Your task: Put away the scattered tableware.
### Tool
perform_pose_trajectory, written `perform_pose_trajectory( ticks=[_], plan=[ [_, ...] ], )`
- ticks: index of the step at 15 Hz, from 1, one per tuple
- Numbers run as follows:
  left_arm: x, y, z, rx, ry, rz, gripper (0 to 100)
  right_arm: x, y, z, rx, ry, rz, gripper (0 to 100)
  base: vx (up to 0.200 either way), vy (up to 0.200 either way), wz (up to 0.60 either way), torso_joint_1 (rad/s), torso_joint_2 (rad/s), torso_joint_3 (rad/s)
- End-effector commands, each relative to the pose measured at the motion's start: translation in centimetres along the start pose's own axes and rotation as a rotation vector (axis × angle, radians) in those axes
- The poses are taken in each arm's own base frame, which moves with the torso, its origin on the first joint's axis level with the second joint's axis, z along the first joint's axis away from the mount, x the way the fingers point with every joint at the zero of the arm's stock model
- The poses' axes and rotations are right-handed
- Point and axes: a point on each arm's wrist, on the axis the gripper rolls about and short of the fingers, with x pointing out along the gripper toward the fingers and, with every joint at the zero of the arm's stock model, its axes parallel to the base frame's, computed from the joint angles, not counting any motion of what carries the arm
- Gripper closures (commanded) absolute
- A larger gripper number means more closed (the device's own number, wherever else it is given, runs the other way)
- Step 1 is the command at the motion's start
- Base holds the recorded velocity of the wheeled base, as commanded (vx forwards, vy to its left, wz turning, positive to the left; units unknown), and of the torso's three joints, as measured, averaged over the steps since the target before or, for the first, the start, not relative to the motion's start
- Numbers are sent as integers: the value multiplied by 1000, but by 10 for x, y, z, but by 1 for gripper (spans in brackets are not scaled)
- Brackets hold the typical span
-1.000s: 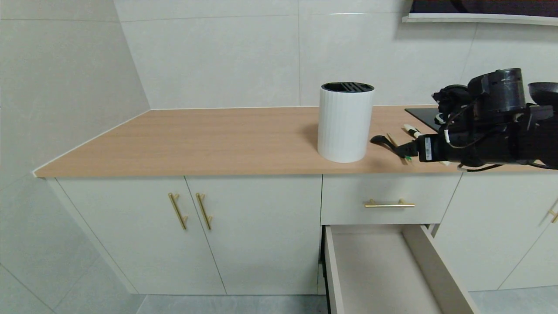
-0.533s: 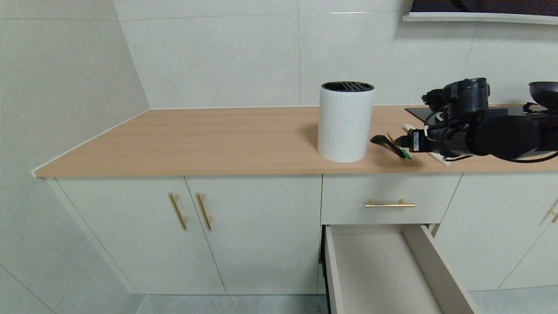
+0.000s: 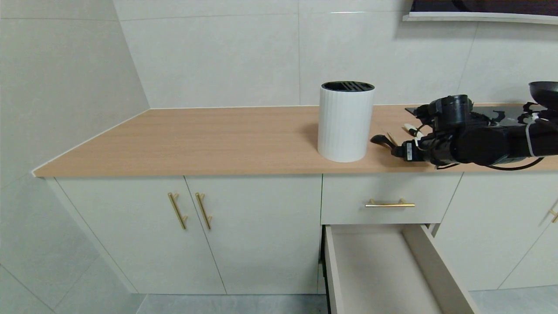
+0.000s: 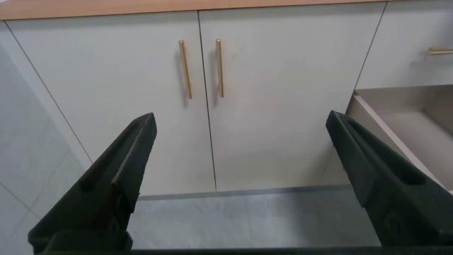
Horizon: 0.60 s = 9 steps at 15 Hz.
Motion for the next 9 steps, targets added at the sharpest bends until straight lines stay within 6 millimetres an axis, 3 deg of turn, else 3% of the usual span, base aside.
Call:
perform_pose_trajectory(
  ticks=[1,9],
  plan=[
    [0,0,0,0,0,0,0,8,-1,-3,4,8,-3,0,0,0,0,0,0,0],
    [0,0,0,0,0,0,0,12,0,-6,9,20,-2,0,0,0,0,0,0,0]
  ],
)
